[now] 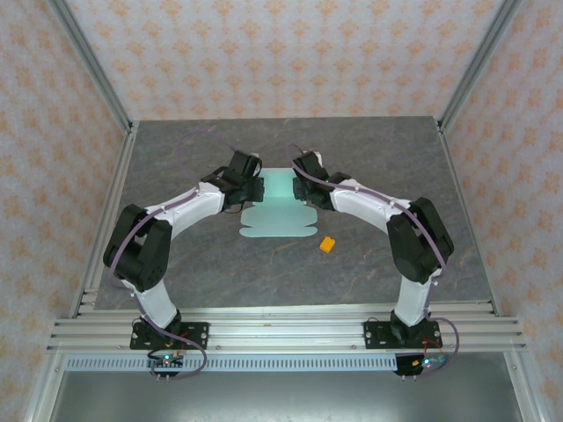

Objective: Fold the paper box

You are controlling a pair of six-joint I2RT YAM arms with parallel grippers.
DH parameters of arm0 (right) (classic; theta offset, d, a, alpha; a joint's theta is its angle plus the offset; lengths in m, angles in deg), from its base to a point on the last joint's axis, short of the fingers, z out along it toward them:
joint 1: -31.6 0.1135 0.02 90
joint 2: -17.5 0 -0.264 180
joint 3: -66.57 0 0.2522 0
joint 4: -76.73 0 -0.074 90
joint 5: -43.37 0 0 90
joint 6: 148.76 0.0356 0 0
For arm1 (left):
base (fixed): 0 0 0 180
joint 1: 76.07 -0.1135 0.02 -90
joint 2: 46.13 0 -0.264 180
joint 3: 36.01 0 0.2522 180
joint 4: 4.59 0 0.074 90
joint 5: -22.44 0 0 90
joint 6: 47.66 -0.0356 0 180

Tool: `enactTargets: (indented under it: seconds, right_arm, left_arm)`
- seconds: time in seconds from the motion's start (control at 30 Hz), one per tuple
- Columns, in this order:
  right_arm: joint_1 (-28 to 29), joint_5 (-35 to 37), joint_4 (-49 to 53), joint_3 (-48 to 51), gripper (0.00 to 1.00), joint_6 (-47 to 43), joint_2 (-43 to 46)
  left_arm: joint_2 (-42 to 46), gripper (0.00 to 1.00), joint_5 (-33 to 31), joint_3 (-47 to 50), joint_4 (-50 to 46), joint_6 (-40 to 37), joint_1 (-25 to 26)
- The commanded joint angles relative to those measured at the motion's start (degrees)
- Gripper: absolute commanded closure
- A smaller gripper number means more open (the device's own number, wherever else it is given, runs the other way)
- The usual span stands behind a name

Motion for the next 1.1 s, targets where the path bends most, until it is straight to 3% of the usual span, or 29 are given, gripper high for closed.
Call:
enactTargets:
  seconds: [0.0, 0.5, 0.63, 0.77, 0.87, 1.07]
  right_arm:
    - [-1.6, -1.3, 3.5, 1.9, 0.59, -0.6, 1.4]
    - [-0.6, -7.0, 4.7, 1.5, 0.56, -1.3, 2.1]
    - [-0.6, -7.4, 5.8, 1.9, 0.72, -2.3, 2.0]
    - [-0.6, -7.1, 6.4, 1.6, 0.78, -2.9, 1.4]
    - [-0.6, -4.4, 8.3, -0.2, 0.78, -1.6, -0.6]
    - [0.6, 8.3, 16.8, -6.3, 0.84, 3.5, -5.2]
  left_arm:
    - [1.1, 0.94, -0.7, -0.8, 0.2, 0.1, -0.7]
    - [0.7, 0.93, -0.4, -0.8, 0.4, 0.3, -0.6]
    - [0.7, 0.94, -0.5, -0.7, 0.5, 0.3, -0.6]
    - [1.0, 0.93, -0.5, -0.5, 0.5, 0.3, -0.6]
    - [1.3, 0.93, -0.3, -0.4, 0.6, 0.4, -0.6]
    - [2.2, 0.93, -0.3, -0.1, 0.5, 0.5, -0.7]
